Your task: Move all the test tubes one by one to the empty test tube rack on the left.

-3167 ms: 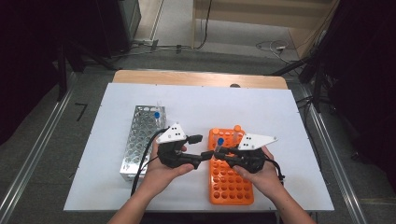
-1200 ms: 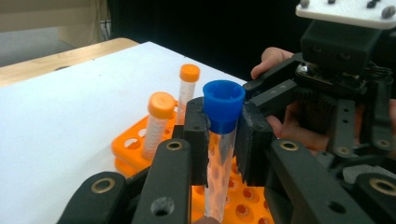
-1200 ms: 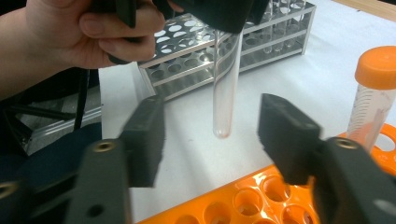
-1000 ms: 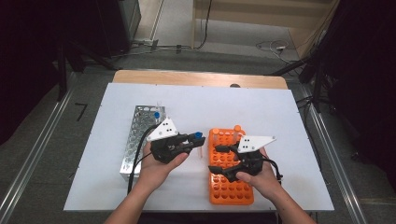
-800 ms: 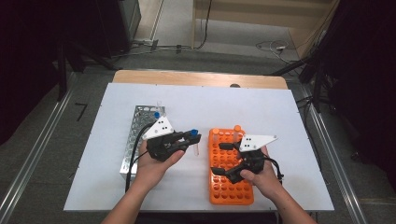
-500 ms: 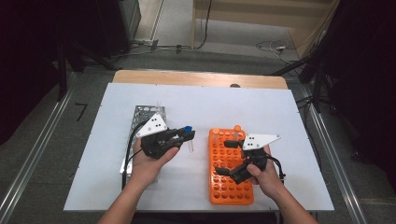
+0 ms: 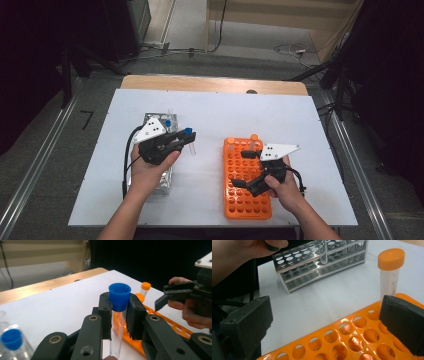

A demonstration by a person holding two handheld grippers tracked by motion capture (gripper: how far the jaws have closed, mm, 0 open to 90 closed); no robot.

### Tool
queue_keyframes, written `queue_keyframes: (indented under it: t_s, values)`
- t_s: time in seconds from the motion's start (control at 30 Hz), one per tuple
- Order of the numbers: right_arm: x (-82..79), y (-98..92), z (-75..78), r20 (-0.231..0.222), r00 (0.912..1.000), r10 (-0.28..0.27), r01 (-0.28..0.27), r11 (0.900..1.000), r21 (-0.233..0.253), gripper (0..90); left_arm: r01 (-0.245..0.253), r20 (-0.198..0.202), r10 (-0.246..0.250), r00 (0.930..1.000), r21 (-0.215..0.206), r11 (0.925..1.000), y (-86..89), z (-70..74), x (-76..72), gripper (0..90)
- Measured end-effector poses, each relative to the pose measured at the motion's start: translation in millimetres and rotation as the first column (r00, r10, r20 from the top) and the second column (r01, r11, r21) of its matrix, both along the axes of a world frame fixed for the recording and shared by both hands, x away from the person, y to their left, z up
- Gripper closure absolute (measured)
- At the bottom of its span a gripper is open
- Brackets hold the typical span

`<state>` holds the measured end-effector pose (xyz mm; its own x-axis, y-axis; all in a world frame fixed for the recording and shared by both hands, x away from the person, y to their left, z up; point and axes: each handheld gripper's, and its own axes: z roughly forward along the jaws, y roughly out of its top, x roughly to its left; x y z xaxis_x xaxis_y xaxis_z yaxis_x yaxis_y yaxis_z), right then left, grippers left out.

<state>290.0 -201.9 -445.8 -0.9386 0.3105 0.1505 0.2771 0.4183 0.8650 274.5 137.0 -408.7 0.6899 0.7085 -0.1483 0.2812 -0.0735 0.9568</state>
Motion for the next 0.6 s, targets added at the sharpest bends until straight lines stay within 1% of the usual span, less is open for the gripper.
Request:
queue_keyframes:
  t_s: [0.17, 0.37, 0.53, 0.6]
  values:
    - [1.6, -3.1, -0.1, -0.001, 0.9999, -0.016, 0.016, 1.0, 0.008, 0.0, -0.045, 0.004, 0.045, 0.999, 0.001, 0.999, 11.8, 0.3, 2.7, 76.5]
    - [3.1, -5.6, -0.4, -0.001, 0.9995, -0.032, 0.032, 0.999, 0.01, 0.0, -0.103, 0.01, 0.102, 0.9947, 0.007, 0.9947, 25.0, 0.1, 6.4, 76.5]
    - [3.9, -6.6, -1.2, 0.003, 0.9993, -0.038, 0.038, 0.999, 0.007, 0.0, -0.153, 0.021, 0.153, 0.988, 0.001, 0.9882, 34.1, -1.1, 9.3, 76.5]
    - [4.1, -7.2, -1.4, 0.001, 0.9992, -0.041, 0.041, 0.999, 0.005, 0.0, -0.175, 0.031, 0.174, 0.9842, 0.008, 0.9846, 36.5, -2.2, 10.6, 76.5]
